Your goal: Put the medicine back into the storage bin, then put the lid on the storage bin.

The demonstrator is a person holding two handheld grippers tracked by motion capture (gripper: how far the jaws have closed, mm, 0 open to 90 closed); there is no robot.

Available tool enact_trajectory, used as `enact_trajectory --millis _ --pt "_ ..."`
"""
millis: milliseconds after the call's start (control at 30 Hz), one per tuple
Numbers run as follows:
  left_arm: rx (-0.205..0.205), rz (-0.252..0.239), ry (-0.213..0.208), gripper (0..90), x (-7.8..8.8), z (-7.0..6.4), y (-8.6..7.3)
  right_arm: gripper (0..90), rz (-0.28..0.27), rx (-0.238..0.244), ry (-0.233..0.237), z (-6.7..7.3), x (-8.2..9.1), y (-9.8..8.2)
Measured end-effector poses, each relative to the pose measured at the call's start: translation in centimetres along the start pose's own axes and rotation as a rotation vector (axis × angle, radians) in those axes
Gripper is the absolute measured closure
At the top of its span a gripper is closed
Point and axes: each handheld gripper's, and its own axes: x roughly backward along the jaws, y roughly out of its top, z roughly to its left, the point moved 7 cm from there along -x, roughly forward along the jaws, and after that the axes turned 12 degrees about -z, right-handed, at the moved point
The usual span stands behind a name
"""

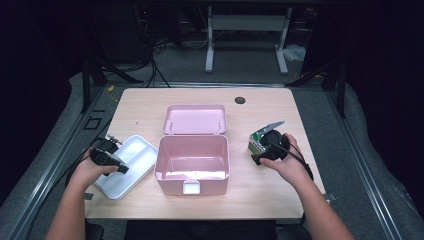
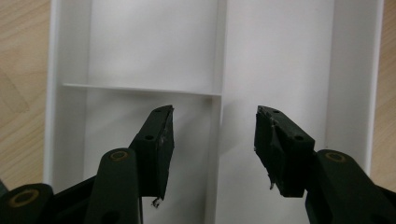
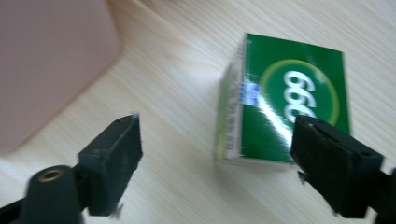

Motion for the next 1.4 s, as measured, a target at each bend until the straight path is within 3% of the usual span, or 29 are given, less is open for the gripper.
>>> enact_trajectory --millis 33,167,233,333,433,667,900,1033,1167,1400 --pt "0.002 -0.011 -0.008 45.8 0.3 -0.2 0.1 14.2 0.040 0.000 -0.029 -1.0 -0.2 0.3" --pt "-0.008 -0.020 -0.013 47.4 0.5 -0.4 0.2 12.4 0.074 -0.024 -0.033 -2.1 -0.6 0.9" --pt "-0.016 -0.022 -0.014 47.1 0.7 -0.5 0.3 7.4 0.098 -0.045 -0.018 -2.7 -1.1 1.2" --pt "0.005 -0.042 -0.011 43.0 0.9 -0.5 0.3 3.6 0.141 -0.065 0.000 -3.2 -1.7 1.2" --pt "0.036 -0.066 -0.019 41.3 1.1 -0.4 0.4 2.9 0.166 -0.078 0.002 -3.7 -2.4 1.4" --pt "0.036 -0.079 -0.021 39.8 1.4 -0.6 0.6 1.6 0.237 -0.106 0.031 -4.8 -3.7 1.9" --pt "0.028 -0.079 -0.027 39.8 1.7 -0.9 0.7 2.0 0.302 -0.125 0.046 -5.5 -4.9 1.8" --pt "0.025 -0.074 -0.027 39.8 1.7 -1.0 0.7 11.5 0.334 -0.129 0.063 -5.6 -5.5 1.4" --pt "0.022 -0.076 -0.030 39.8 1.8 -1.1 0.7 13.9 0.341 -0.150 0.079 -5.6 -5.7 1.3" --pt "0.017 -0.077 -0.029 39.7 1.9 -1.0 0.8 14.0 0.368 -0.145 0.068 -5.5 -6.0 1.2"
